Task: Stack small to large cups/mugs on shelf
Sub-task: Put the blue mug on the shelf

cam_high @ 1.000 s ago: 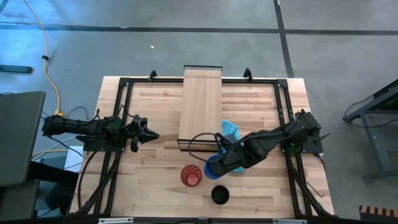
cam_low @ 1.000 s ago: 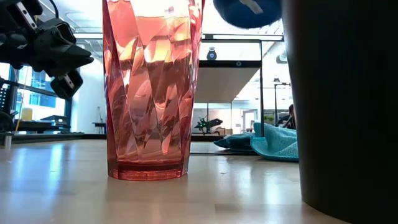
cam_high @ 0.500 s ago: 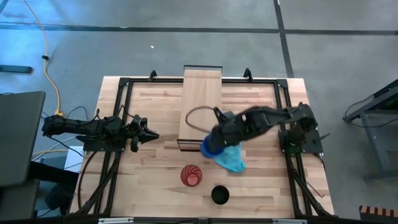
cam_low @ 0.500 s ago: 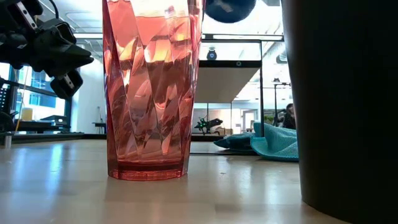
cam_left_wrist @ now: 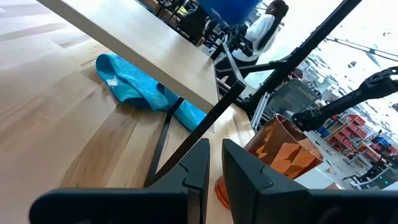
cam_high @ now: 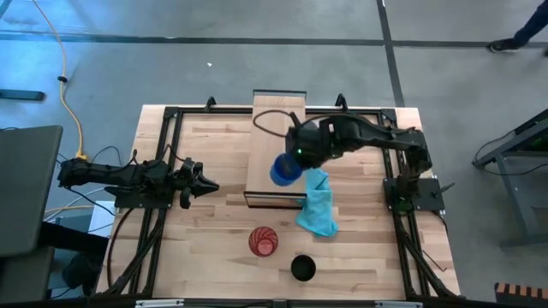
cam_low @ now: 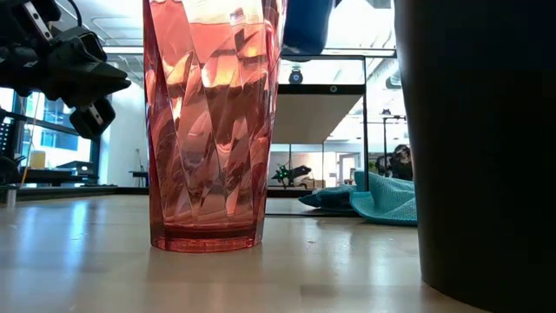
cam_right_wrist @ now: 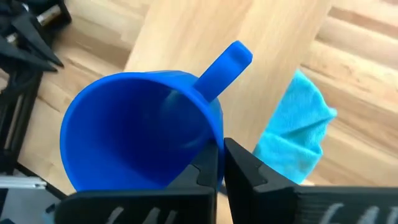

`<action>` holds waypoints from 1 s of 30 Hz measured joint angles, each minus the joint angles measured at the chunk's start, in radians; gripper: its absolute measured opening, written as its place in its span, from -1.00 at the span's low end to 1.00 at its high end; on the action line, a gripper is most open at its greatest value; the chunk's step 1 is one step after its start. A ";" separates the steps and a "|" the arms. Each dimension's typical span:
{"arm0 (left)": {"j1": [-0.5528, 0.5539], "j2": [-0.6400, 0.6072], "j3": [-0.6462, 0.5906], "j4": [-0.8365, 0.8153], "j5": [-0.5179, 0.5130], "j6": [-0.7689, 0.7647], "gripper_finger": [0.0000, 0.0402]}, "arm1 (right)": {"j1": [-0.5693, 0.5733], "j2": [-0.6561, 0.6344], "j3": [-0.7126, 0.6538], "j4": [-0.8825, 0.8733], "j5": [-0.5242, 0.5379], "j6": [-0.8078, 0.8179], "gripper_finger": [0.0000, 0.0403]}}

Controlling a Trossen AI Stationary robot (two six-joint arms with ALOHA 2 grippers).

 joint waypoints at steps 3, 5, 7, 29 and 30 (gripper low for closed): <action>0.000 0.000 0.000 0.000 0.000 0.000 -0.84 | -0.031 0.000 -0.001 0.017 -0.001 -0.015 -1.00; 0.000 0.000 0.000 0.000 0.000 0.000 -0.84 | -0.046 0.003 -0.008 0.043 -0.007 -0.020 -1.00; 0.000 0.000 0.000 0.000 0.000 0.000 -0.84 | -0.056 0.017 -0.009 0.052 -0.022 -0.026 -1.00; 0.000 0.000 0.000 0.000 0.003 0.000 -0.84 | -0.072 0.103 -0.010 0.043 -0.088 -0.066 -1.00; 0.000 0.000 0.000 0.000 0.003 0.000 -0.84 | -0.072 0.103 -0.010 0.044 -0.089 -0.066 -1.00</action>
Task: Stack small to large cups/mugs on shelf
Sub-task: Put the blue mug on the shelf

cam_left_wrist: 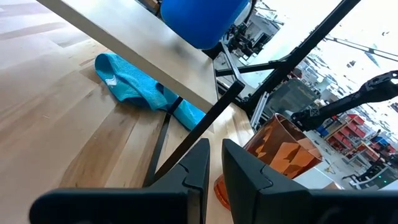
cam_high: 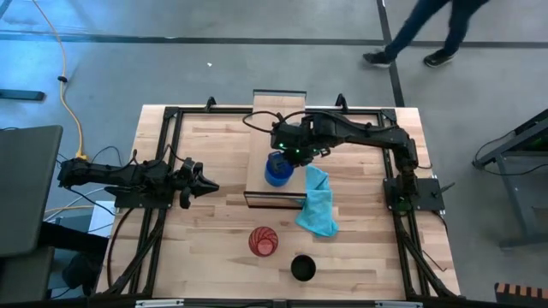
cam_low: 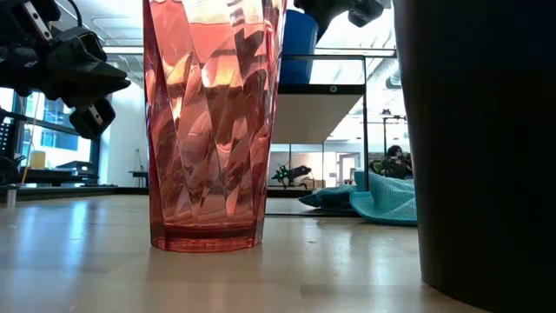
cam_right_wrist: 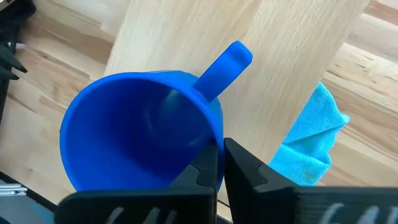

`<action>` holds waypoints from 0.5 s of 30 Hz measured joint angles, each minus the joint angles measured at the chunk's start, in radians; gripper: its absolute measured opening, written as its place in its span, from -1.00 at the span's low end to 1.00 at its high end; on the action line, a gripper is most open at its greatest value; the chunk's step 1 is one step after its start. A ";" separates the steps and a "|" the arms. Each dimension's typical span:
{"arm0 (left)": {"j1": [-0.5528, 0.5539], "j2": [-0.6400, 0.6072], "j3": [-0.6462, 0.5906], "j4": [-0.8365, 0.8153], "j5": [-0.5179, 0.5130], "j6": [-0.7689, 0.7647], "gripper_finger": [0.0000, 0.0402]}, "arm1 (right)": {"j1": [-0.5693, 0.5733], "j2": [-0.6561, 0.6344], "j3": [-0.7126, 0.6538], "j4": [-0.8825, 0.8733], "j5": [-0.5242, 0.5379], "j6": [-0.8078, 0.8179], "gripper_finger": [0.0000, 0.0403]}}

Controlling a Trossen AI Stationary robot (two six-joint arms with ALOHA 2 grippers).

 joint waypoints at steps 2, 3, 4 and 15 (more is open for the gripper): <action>0.000 0.000 0.000 0.000 0.000 0.000 -0.84 | 0.000 0.000 0.000 0.000 0.000 0.000 -1.00; 0.000 0.000 0.000 0.000 -0.001 0.000 -0.84 | 0.000 0.000 0.000 0.000 0.000 0.000 -1.00; 0.000 0.000 0.000 0.000 -0.001 0.000 -0.84 | 0.000 0.000 0.000 0.000 0.000 0.000 -1.00; 0.000 0.000 0.000 0.000 -0.004 0.000 -0.84 | 0.000 0.028 0.000 0.006 -0.001 -0.005 -1.00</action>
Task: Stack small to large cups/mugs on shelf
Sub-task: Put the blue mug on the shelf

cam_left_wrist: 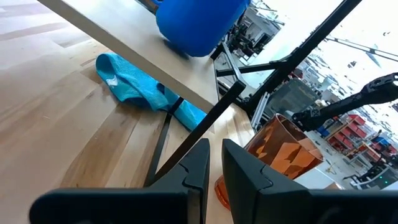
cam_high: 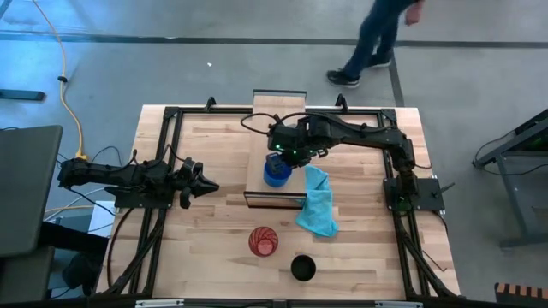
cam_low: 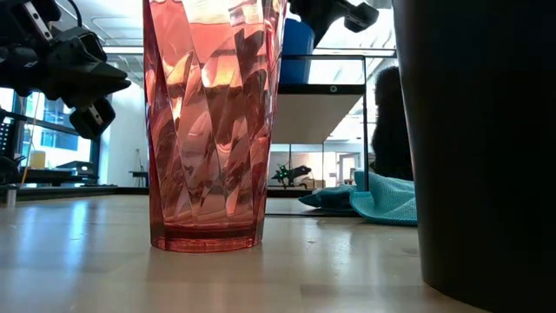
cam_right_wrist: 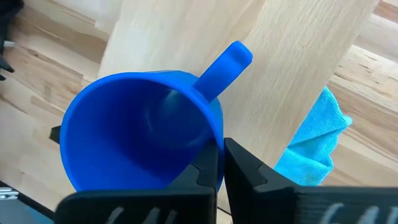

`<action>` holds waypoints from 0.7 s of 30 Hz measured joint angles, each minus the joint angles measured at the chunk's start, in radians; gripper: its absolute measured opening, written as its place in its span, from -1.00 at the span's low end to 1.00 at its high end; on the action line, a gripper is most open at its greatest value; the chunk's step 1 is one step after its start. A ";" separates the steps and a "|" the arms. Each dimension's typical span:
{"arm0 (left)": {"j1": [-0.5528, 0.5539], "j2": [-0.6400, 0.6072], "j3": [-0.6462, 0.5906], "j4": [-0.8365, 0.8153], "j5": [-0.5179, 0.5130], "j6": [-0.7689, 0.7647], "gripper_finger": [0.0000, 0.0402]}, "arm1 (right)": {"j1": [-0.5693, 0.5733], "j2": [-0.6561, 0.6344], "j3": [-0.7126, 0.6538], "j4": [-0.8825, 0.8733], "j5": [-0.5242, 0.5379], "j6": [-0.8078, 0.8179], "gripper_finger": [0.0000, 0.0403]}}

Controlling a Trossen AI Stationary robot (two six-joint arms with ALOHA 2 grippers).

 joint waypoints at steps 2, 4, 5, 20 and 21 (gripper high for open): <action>0.000 0.000 0.000 0.000 0.001 0.000 -0.84 | 0.000 0.002 0.000 -0.003 -0.001 0.000 -1.00; 0.000 0.000 0.000 0.000 0.003 0.000 -0.84 | 0.000 0.001 0.000 -0.004 -0.001 0.001 -1.00; 0.000 0.000 0.000 0.000 0.003 0.000 -0.84 | 0.000 0.001 0.000 -0.004 -0.001 0.003 -1.00; 0.000 0.000 0.000 0.000 0.004 0.000 -0.84 | 0.000 0.001 0.000 -0.001 -0.009 0.037 -0.91; 0.000 0.000 0.000 0.000 0.004 0.000 -0.84 | 0.000 0.001 0.000 -0.002 -0.015 0.048 -0.88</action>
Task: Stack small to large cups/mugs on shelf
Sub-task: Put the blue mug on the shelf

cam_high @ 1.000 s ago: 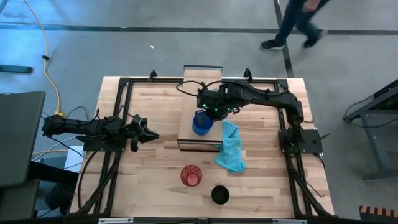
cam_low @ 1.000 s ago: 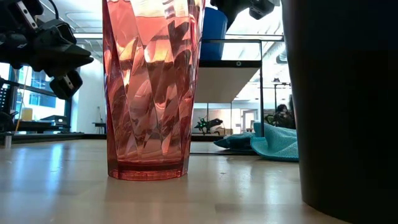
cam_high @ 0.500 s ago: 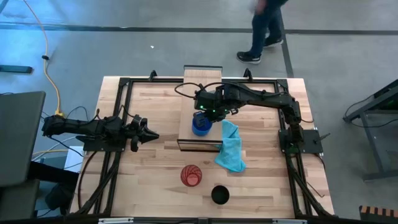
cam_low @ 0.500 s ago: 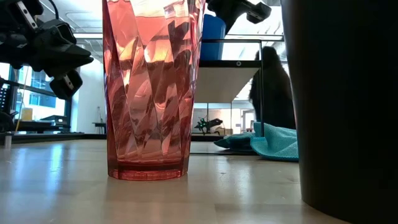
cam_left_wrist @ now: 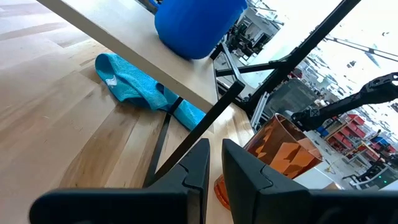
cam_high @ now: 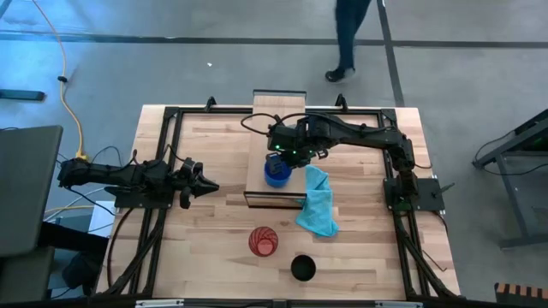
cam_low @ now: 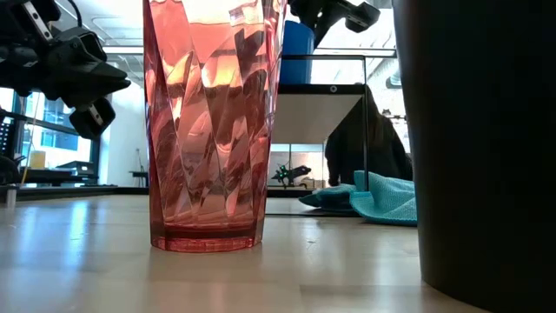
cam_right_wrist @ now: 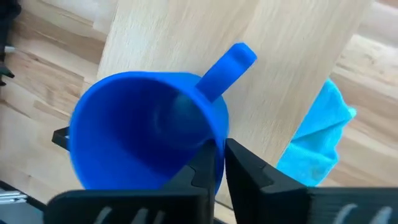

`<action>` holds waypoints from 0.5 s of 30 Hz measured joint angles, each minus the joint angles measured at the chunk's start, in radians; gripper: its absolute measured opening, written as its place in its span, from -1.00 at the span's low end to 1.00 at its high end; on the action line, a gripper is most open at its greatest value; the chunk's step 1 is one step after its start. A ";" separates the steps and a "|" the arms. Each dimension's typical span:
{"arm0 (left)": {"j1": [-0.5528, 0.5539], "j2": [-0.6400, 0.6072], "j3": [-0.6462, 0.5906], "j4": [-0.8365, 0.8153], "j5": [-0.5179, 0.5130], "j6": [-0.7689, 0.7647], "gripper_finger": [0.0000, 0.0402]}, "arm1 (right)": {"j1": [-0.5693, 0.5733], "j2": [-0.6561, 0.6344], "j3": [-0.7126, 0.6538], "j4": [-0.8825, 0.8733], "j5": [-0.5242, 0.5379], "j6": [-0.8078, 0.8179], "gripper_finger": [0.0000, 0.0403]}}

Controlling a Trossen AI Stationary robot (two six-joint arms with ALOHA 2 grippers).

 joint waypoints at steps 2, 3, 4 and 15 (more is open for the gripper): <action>0.000 0.000 0.000 0.000 0.000 0.000 -0.84 | 0.000 0.000 0.000 -0.009 -0.009 0.015 -0.83; 0.000 0.000 0.000 0.000 0.000 0.000 -0.84 | 0.000 0.000 0.000 -0.012 -0.011 0.026 -0.81; 0.000 0.000 0.000 0.000 0.000 0.000 -0.84 | 0.000 0.000 0.000 -0.016 -0.011 0.032 -0.80; 0.000 0.000 0.000 0.000 0.000 -0.001 -0.84 | 0.001 -0.001 0.000 0.015 -0.013 0.000 -0.64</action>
